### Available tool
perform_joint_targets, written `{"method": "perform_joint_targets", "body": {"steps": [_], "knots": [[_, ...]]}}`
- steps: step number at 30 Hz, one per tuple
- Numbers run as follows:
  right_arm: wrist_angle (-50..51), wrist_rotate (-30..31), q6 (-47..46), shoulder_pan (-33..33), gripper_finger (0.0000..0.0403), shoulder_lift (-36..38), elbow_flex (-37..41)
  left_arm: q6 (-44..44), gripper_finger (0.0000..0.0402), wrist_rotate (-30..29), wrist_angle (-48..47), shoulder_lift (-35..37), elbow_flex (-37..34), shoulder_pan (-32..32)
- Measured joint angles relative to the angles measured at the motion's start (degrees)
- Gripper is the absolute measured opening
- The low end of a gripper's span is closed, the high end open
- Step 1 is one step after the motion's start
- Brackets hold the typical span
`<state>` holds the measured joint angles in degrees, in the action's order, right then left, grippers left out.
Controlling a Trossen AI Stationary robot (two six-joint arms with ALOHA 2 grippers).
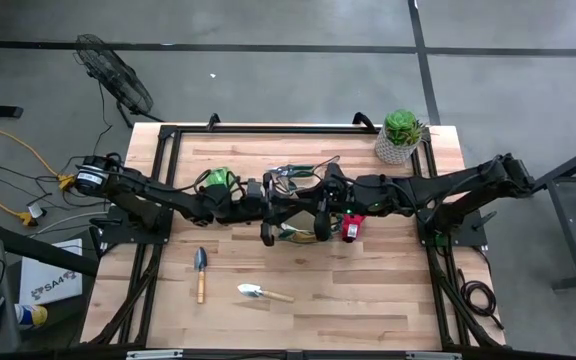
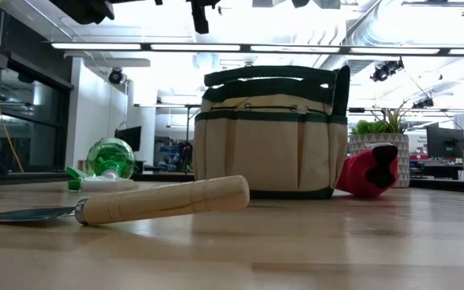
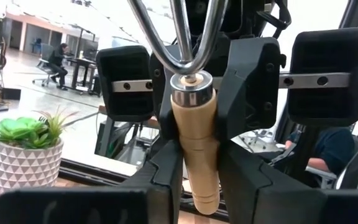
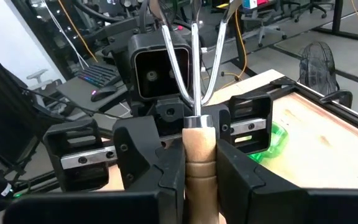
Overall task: Pick & Place Garden tools in Gardening bag
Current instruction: Put the brown hand rake into the gardening bag
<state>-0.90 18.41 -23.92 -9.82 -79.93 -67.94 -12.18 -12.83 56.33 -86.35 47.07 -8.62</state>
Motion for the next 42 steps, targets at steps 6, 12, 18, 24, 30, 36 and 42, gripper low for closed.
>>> {"method": "perform_joint_targets", "body": {"steps": [6, 12, 18, 24, 30, 36, 42], "knots": [[0.07, -0.11, 0.05, 0.0, 0.0057, -0.04, 0.0, -0.03, 0.0071, 0.05, -0.1, 0.0, 0.0, 0.02], [0.17, -0.35, -0.4, 0.04, 0.0113, -0.1, 0.0, 0.52, 0.0063, 0.77, -0.81, 0.0, 0.0, 0.09], [0.73, -0.13, 2.17, 0.02, 0.0138, 0.57, 0.03, 0.3, 0.0063, 1.23, -0.99, 0.0, 0.0, 0.02], [4.3, 1.62, 3.48, 0.02, 0.0138, 5.24, 0.09, -1.16, 0.0063, 2.08, 0.14, 0.0, 0.02, 0.02], [13.53, 3.6, 5.9, -3.01, 0.0138, 10.4, 0.09, -6.4, 0.0063, 5.29, 3.32, 0.0, 0.02, 1.33], [19.46, 16.25, 11.69, -11.38, 0.0138, 11.24, 0.09, -13.6, 0.0063, 12.96, 9.92, 0.0, 0.01, 4.69], [18.33, 30.35, 21.62, -20.05, 0.0138, 7.76, 0.09, -15.31, 0.0063, 15.05, 12.08, -0.54, 0.02, 4.85]]}}
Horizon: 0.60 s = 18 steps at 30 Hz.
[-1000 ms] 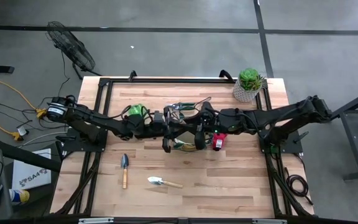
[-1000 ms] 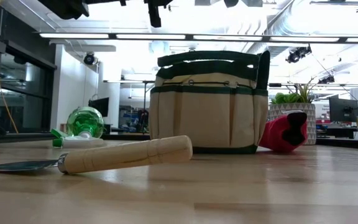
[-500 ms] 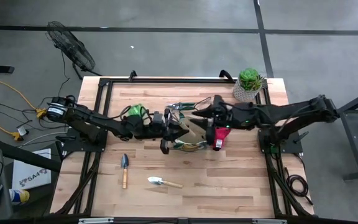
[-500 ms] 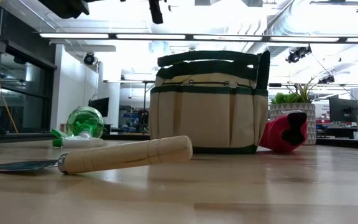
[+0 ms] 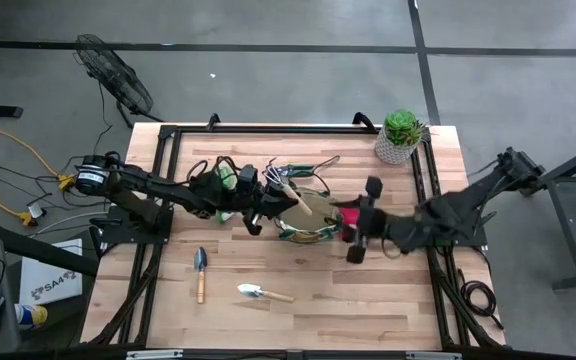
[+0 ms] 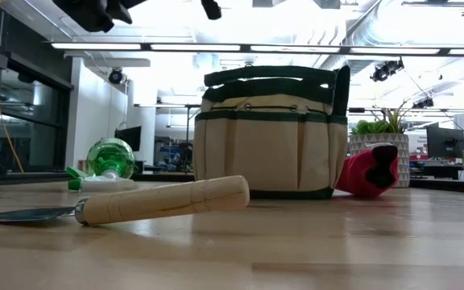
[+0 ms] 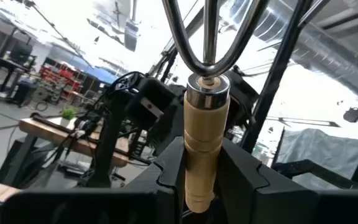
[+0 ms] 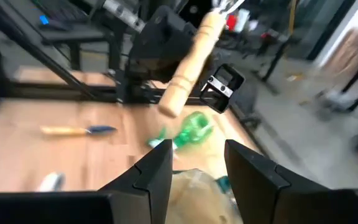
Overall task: Pick & Place Garden tools in Gardening bag
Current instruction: Put the brown hand rake into the gardening bag
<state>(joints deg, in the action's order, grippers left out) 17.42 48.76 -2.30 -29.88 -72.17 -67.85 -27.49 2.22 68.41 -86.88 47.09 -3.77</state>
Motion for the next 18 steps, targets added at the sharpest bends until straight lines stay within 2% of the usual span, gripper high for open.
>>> {"method": "perform_joint_targets", "body": {"steps": [10, 18], "knots": [[-7.33, 17.05, 21.31, -5.74, 0.0138, -9.38, -0.02, -3.94, 0.0063, -0.87, 8.57, -6.67, 0.0, 0.04], [-9.07, 25.64, 23.71, -6.28, 0.0138, -14.82, -0.02, -5.8, 0.0063, -2.78, 12.11, -8.27, -0.02, 0.02]]}}
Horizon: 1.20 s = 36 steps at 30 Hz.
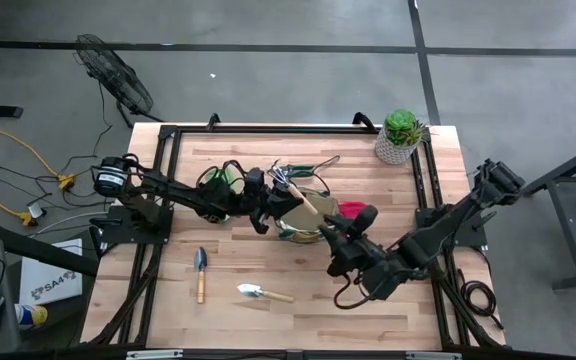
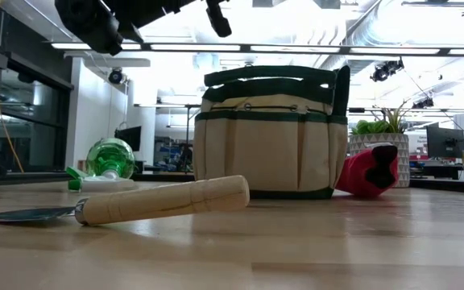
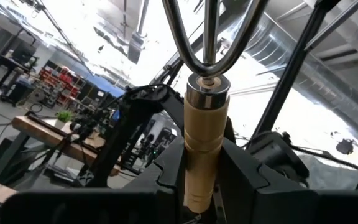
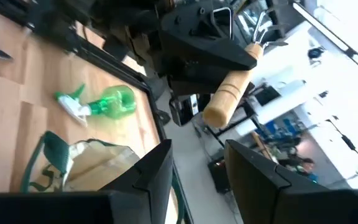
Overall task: Pick & Place Garden tools in Gardening bag
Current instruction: Put the brown hand rake into the gardening bag
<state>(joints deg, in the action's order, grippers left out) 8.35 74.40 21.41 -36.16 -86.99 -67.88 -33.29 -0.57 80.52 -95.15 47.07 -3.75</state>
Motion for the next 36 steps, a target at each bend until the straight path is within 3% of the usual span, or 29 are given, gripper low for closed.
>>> {"method": "perform_joint_targets", "body": {"steps": [13, 25, 36], "knots": [[-12.08, 5.27, 10.98, 0.33, 0.0138, -2.46, 0.0, 0.01, 0.0063, -0.04, -0.03, 0.0, 0.0, 0.0], [-16.34, -0.45, 14.88, 3.56, 0.0138, -2.46, 0.0, 0.01, 0.0063, -0.08, -0.03, 0.0, 0.0, 0.0], [-18.09, -1.18, 14.88, 4.79, 0.0138, -2.44, 0.0, -0.01, 0.0063, -0.17, -0.03, 0.0, -0.02, 0.0]]}}
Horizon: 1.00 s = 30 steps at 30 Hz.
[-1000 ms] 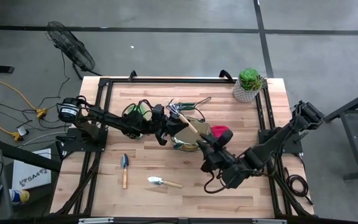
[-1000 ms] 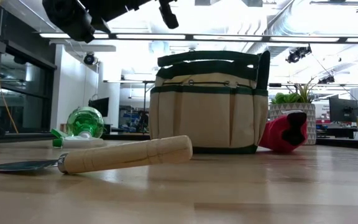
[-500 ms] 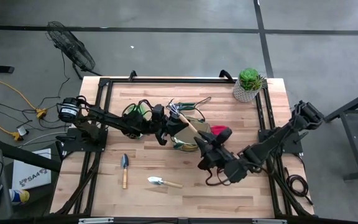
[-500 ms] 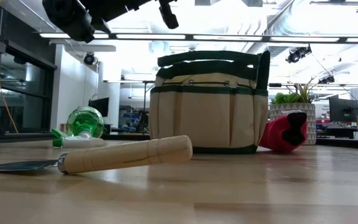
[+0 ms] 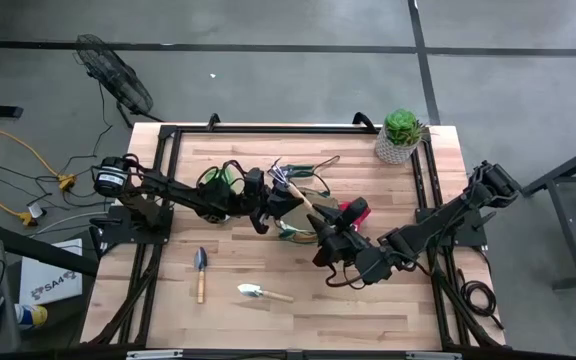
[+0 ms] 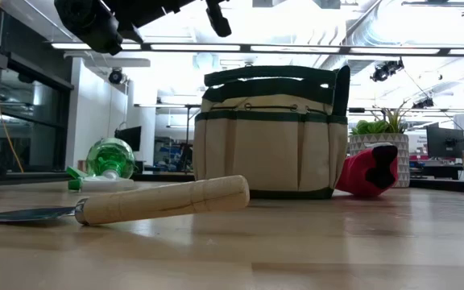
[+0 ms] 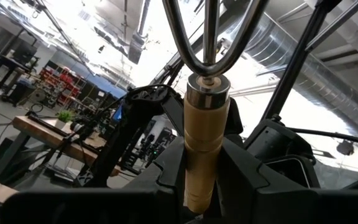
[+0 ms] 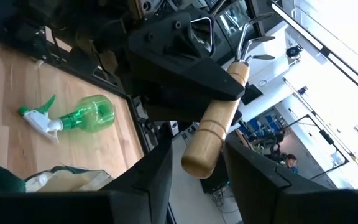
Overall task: Pick & Place Garden tools in Gardening bag
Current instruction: Put the brown hand rake into the gardening bag
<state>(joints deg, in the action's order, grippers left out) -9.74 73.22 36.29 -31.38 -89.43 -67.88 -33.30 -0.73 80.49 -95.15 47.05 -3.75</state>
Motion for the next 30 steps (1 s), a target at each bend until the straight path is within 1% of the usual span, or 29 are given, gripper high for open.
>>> {"method": "perform_joint_targets", "body": {"steps": [6, 8, 14, 20, 30], "knots": [[-0.33, 0.19, 0.0, 0.0, 0.0138, -0.01, 0.0, -0.31, 0.0063, -0.44, -0.02, 0.0, 0.01, 0.0], [-1.21, 0.25, 0.26, 0.0, 0.0136, -0.02, 0.0, -0.62, 0.0063, -1.56, -0.01, 0.0, 0.0, 0.0], [-5.85, 0.29, 6.04, 0.0, 0.0111, -0.01, 0.0, -2.13, 0.0063, -2.99, 0.45, 0.0, 0.01, 0.0], [-6.62, 0.25, 9.48, 0.02, 0.0088, 0.03, -0.02, -4.87, 0.0063, -4.0, 2.71, -0.02, 0.0, -0.02], [-12.14, -0.36, 16.31, 1.23, 0.0087, 0.03, -0.04, -7.52, 0.0063, -6.64, 4.15, -0.02, 0.4, -0.02]]}}
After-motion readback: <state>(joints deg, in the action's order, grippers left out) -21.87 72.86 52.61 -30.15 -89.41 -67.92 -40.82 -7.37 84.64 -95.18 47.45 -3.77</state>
